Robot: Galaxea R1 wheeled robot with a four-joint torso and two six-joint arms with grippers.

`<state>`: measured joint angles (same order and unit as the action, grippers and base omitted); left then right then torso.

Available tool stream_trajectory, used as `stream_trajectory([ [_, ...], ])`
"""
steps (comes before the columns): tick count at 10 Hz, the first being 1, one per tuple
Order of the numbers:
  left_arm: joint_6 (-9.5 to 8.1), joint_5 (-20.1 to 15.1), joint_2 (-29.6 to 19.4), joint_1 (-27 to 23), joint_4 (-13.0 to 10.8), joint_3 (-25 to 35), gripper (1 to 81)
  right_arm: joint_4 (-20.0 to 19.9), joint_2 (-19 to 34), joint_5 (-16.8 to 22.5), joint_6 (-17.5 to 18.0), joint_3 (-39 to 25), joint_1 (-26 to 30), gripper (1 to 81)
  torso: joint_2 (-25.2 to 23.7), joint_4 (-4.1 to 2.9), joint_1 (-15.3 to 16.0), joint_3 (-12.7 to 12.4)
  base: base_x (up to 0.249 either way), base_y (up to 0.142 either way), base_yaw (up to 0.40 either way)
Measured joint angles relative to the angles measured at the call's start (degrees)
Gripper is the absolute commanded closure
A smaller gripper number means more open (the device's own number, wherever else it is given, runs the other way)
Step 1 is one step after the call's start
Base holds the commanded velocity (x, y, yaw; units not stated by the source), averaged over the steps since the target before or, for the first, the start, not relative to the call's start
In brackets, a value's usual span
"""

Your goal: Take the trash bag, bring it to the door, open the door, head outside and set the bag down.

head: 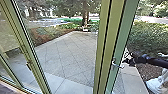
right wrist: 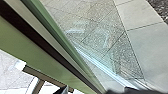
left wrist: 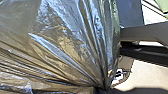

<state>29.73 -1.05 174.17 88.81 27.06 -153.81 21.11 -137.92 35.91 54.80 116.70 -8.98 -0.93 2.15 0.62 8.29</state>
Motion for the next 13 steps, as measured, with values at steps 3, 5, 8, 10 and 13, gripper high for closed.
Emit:
stream_trajectory([
  [3,0.00,0.0,0.0,0.0,0.0,0.0,81.1,3.4,2.6,3.5,-0.1,-4.8,3.7,1.0,0.0,0.00,0.0,0.0,0.000,0.000,0.000],
  [5,0.00,0.0,0.1,0.0,0.0,0.0,81.1,6.0,3.1,6.2,-0.1,-7.2,5.9,1.0,0.0,0.00,0.0,0.0,0.000,0.000,0.000],
  [8,0.00,0.0,0.1,0.0,0.0,0.0,81.1,8.0,4.6,7.7,0.0,-9.9,6.6,1.0,0.0,0.00,0.0,0.0,0.000,0.000,0.000],
  [10,0.00,0.0,0.1,0.0,0.0,0.0,81.1,8.8,4.2,9.6,0.3,-9.6,7.0,1.0,0.0,0.00,0.0,0.0,0.000,0.000,0.000],
  [13,0.00,0.0,0.2,0.0,0.0,0.0,81.1,7.2,5.1,13.6,0.6,-9.8,11.0,1.0,0.0,-0.02,0.0,0.0,0.000,0.000,0.000],
])
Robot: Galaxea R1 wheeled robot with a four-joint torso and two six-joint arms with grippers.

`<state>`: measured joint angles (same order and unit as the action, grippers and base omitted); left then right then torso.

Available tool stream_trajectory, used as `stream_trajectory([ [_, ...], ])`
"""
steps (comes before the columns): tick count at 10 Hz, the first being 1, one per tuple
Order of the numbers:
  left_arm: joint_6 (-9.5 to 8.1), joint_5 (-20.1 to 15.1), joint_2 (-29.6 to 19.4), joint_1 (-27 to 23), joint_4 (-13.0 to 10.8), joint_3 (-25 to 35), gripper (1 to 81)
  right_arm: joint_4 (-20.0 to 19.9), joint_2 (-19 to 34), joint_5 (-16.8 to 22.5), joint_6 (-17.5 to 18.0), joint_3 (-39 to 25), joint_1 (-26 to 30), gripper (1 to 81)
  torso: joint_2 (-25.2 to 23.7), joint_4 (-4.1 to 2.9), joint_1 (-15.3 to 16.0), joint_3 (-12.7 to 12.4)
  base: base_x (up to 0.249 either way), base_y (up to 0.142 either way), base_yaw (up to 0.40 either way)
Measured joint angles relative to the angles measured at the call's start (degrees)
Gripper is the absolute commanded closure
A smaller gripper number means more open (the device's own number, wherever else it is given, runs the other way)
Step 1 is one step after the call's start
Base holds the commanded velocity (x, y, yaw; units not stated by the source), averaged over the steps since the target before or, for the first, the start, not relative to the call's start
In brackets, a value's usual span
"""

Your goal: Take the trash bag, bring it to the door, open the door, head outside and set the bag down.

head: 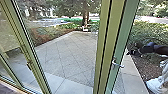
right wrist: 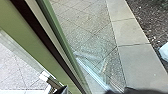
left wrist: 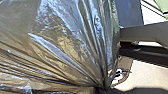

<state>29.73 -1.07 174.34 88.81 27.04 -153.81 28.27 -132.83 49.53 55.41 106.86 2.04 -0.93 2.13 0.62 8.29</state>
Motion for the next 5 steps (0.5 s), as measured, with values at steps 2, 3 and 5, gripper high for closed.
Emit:
stream_trajectory([
  [2,0.02,0.0,0.0,0.0,0.0,0.0,81.1,0.3,1.3,1.8,-0.8,-1.3,2.7,1.0,0.0,0.00,0.0,0.0,0.000,0.000,0.000],
  [3,0.00,0.0,0.0,0.0,0.0,0.0,81.1,1.9,2.0,2.8,-1.3,-2.3,3.7,1.0,0.0,-0.02,0.0,0.0,0.000,0.000,0.000],
  [5,0.02,0.0,0.1,0.0,0.0,0.0,81.1,4.6,3.3,4.4,-2.5,-3.5,5.4,1.0,0.0,-0.02,0.0,0.0,0.000,0.000,0.000],
])
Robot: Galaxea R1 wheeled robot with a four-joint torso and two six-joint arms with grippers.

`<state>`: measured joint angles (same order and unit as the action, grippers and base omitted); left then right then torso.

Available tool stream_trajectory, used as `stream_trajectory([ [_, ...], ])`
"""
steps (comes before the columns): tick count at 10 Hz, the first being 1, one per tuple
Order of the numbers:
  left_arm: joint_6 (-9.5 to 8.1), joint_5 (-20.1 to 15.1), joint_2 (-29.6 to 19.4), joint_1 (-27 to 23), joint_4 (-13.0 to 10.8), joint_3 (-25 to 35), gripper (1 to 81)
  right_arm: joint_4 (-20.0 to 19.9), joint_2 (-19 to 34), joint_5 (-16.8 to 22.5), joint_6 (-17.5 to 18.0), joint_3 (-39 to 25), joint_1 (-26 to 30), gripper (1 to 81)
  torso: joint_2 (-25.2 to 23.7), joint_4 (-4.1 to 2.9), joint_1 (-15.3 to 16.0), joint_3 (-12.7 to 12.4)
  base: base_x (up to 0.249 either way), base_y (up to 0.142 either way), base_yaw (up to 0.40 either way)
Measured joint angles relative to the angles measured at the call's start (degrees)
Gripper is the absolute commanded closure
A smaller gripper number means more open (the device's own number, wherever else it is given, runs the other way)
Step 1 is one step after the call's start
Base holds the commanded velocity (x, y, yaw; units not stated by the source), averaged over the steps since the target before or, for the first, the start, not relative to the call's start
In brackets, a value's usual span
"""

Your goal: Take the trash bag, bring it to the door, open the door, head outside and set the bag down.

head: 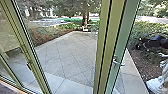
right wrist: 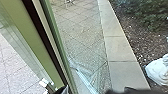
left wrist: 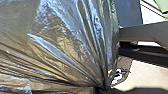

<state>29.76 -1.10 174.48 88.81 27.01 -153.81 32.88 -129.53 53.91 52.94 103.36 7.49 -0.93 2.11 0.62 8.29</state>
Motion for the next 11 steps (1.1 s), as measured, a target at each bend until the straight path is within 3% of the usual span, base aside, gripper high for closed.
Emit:
stream_trajectory([
  [7,-0.02,0.0,0.0,0.0,0.0,0.0,81.1,6.0,4.3,0.2,-3.5,0.4,0.6,1.0,0.0,0.00,0.0,0.0,0.000,0.000,0.000],
  [11,-0.02,-0.2,0.0,0.0,0.0,0.0,81.1,6.8,5.7,0.3,-4.2,0.6,0.5,1.0,0.0,0.00,0.0,-1.0,0.000,0.000,0.000],
])
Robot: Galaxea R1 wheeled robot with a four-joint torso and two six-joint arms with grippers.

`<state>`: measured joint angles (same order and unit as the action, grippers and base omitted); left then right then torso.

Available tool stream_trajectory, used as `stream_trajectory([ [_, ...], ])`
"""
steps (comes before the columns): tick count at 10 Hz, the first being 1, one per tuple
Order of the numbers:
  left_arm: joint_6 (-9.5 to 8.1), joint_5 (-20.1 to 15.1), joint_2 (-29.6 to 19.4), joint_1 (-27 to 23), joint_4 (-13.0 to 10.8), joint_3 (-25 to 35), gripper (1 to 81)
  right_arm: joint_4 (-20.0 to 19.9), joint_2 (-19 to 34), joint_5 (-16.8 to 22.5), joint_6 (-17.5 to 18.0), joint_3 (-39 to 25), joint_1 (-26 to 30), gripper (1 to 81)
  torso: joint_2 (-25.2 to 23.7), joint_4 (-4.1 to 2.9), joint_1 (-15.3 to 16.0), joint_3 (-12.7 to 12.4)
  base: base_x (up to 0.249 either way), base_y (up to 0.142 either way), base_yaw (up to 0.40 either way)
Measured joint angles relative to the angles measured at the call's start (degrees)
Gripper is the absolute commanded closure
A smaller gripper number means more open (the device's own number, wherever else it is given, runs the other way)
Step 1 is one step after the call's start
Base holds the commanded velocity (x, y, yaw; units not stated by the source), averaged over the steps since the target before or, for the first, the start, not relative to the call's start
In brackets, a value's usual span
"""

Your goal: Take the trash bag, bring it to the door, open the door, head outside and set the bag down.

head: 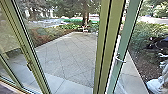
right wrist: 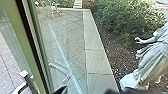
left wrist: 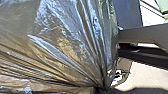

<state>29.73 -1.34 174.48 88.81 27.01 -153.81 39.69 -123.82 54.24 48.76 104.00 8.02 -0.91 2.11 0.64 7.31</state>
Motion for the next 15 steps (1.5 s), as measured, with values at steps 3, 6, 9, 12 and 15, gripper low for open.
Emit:
stream_trajectory([
  [3,0.02,0.0,0.0,0.1,0.0,0.0,81.1,0.5,1.4,-0.1,-0.1,0.0,0.1,1.0,0.0,0.00,-0.1,-3.3,0.000,0.000,0.000],
  [6,0.00,-0.2,0.3,0.6,0.0,0.0,81.1,1.0,1.9,0.2,-1.5,0.5,-0.9,1.0,0.0,0.15,-0.1,-3.6,0.000,0.000,0.000],
  [9,0.00,-0.3,0.3,0.8,0.0,0.0,81.1,1.4,2.6,-0.5,-3.8,1.1,-2.6,1.0,0.0,3.43,-0.1,-5.4,0.000,0.000,0.000],
  [12,0.00,-0.3,0.6,0.6,0.0,0.0,81.1,3.5,5.0,0.0,-4.6,3.6,-3.6,1.0,-0.1,5.24,-0.2,-7.1,0.000,0.000,0.000],
  [15,0.00,-0.4,0.6,0.9,0.0,0.0,81.1,5.4,2.5,-2.5,-4.8,4.0,-6.8,1.0,-0.1,5.24,-0.2,-6.9,0.000,0.000,0.000],
])
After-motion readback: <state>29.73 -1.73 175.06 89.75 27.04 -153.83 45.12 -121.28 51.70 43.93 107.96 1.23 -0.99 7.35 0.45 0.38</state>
